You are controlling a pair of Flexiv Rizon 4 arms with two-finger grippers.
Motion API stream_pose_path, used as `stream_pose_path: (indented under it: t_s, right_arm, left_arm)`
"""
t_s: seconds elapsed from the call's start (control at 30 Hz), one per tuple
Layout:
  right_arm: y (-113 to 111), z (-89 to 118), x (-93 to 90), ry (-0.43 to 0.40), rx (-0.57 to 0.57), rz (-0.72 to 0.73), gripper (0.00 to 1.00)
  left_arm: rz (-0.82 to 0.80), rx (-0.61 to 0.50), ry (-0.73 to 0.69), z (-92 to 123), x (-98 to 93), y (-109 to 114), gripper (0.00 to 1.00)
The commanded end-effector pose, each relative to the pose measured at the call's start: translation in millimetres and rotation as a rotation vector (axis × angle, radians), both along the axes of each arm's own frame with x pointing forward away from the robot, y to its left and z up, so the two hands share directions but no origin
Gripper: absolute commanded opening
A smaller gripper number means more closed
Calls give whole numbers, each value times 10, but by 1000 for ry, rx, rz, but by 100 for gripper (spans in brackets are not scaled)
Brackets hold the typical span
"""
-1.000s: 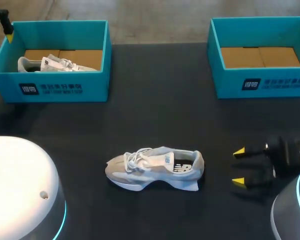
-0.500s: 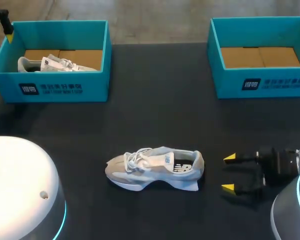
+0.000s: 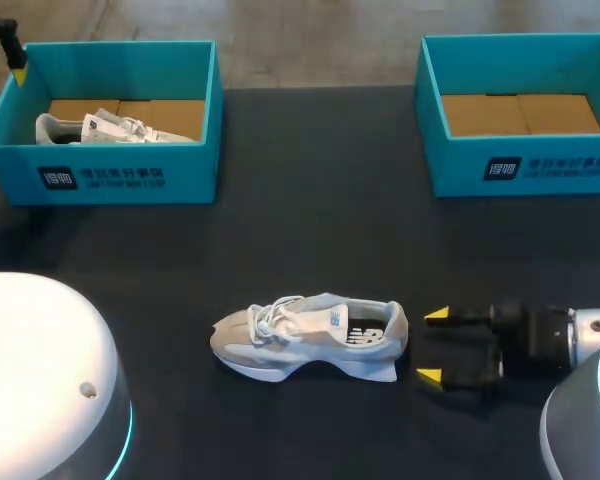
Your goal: Take the shoe out of the shoebox, open the shoe tongue, remove and reinsert the insole, then place the shoe into the shoebox
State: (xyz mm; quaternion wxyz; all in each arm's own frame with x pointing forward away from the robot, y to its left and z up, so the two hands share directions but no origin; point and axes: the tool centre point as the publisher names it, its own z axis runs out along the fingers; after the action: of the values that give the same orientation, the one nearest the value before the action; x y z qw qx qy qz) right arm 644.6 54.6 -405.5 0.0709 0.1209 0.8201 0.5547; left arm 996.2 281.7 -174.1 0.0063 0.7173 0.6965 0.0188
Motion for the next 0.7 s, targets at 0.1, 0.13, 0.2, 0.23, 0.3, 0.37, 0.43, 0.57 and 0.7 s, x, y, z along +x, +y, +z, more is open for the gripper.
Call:
stream_pose_path:
  t_s: [0.1,0.13,0.2,0.23,0.3,0.37,0.43,0.57,0.7]
  right_arm:
    - [128,-43,121,-26,18,23,100]
    - [148,-39,133,-28,19,26,100]
    - [184,-22,151,-30,20,29,100]
    - [197,-13,158,-34,22,30,100]
    - [227,4,166,-40,23,34,100]
    - [255,14,173,-45,28,39,100]
    - [294,16,176,-49,28,45,100]
    - [351,-3,180,-48,35,60,100]
    - [368,-26,179,-44,35,63,100]
  left_arm:
    - [0,3,-2,3,-12,0,100]
    - [0,3,-2,3,-12,0,100]
    - [0,3,-2,3,-12,0,100]
    - [0,3,-2,3,-12,0,100]
    - [0,3,-2,3,-12,0,100]
    - [0,3,-2,3,-12,0,100]
    - [0,3,-2,3,-12,0,100]
    - [0,3,-2,3,-12,0,100]
    - [0,3,-2,3,-12,0,100]
